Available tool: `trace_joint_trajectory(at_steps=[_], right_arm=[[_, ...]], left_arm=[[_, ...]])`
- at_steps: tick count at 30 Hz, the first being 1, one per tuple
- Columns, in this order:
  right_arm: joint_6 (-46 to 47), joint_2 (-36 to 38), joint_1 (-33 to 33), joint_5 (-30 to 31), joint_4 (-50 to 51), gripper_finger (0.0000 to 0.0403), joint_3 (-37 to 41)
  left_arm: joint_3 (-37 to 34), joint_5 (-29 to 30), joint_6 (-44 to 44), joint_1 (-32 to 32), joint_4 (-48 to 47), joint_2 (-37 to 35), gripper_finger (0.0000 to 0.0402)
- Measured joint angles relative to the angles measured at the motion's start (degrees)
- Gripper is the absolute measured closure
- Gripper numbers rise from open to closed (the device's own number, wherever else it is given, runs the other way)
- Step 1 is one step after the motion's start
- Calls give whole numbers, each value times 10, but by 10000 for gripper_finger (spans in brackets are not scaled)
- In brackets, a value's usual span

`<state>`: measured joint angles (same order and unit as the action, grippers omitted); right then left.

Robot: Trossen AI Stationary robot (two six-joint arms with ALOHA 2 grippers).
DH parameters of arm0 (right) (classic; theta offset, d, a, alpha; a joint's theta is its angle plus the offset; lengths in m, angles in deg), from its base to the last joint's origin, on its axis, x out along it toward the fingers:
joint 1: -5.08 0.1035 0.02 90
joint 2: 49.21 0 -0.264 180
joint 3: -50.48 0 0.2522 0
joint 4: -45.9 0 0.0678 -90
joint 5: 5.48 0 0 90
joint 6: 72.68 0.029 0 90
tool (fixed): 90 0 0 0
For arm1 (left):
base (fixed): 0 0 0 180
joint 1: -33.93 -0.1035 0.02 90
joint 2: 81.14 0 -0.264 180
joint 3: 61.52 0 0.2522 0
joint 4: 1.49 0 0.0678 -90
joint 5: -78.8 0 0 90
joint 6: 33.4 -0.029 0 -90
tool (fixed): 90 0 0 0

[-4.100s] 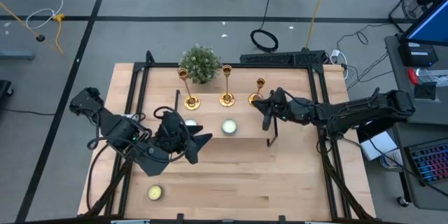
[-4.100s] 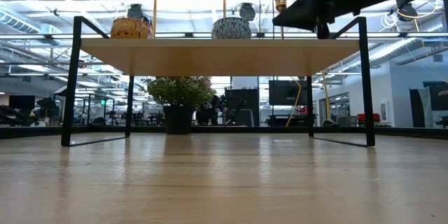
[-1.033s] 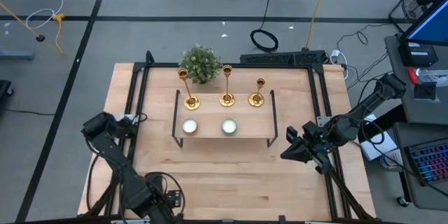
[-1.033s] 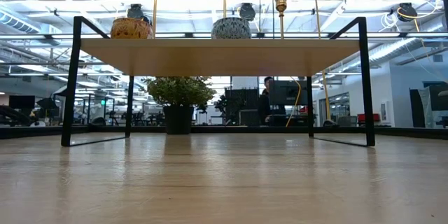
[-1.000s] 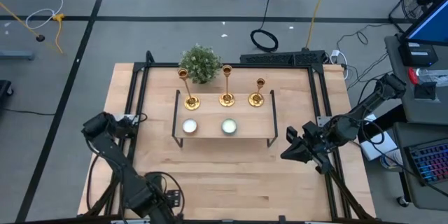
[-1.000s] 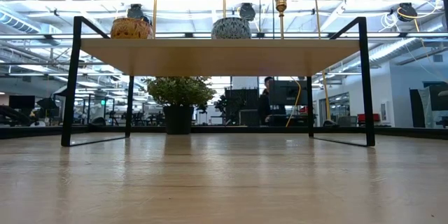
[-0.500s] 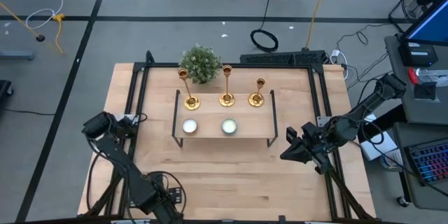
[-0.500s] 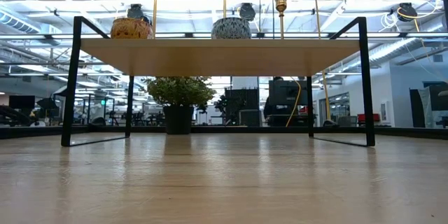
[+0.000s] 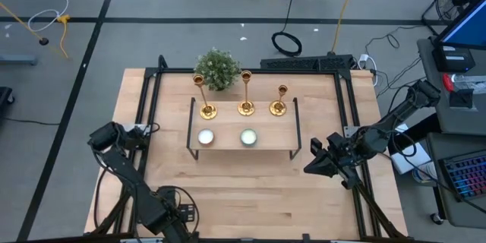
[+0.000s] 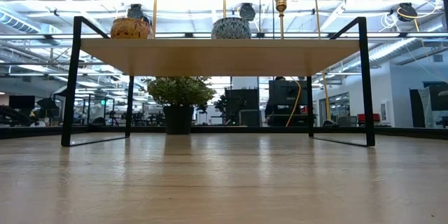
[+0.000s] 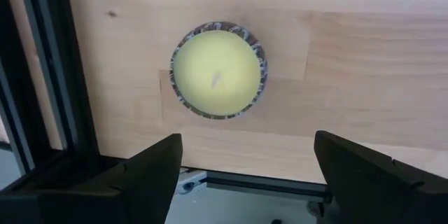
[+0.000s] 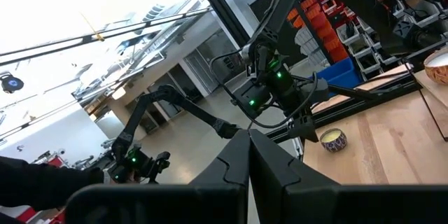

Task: Stock candles and holders on shelf
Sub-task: Align the red scented candle with the other scented candles on the shelf

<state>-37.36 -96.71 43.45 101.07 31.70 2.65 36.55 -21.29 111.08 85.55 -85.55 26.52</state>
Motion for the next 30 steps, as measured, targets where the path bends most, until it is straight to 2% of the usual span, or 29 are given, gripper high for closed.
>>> trace_joint_trajectory(at_steps=[4,8,19,25,30], right_arm=[[0,0,0,0,0,403,0],[0,0,0,0,0,403,0],[1,0,0,1,-1,403,0],[1,0,0,1,-5,403,0],[1,-2,0,11,-6,403,0]], left_arm=[[0,-19,3,6,-12,0,92],[2,-34,7,8,-39,0,131],[6,-49,-11,4,-110,-24,301],[6,-49,-23,6,-110,-24,388],[6,-63,-23,7,-128,-24,393]])
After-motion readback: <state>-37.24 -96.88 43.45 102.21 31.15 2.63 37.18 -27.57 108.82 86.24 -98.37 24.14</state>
